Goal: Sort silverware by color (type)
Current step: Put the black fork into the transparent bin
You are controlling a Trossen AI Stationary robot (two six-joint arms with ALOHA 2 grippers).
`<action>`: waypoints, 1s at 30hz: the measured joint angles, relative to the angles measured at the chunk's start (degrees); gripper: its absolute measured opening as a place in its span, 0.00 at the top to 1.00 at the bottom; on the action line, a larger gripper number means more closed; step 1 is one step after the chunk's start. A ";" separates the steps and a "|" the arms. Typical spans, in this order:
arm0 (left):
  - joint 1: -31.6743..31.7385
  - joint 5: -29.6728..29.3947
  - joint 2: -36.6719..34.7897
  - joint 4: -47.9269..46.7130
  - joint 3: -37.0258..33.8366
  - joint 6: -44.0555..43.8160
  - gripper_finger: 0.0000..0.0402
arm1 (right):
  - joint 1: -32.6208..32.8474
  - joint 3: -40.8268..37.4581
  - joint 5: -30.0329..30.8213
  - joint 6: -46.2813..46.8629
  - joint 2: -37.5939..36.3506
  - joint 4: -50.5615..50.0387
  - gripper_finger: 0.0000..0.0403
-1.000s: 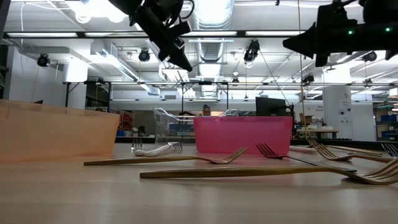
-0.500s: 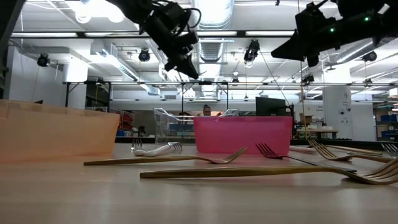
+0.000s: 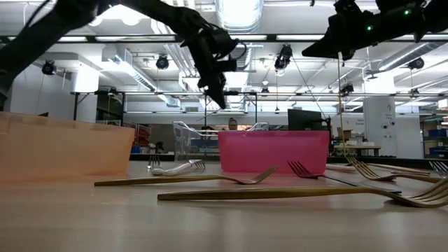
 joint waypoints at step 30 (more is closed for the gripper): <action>0.41 0.02 10.36 -13.98 13.18 -4.99 1.00 | 0.00 0.00 -0.16 -1.85 -0.23 -2.13 0.91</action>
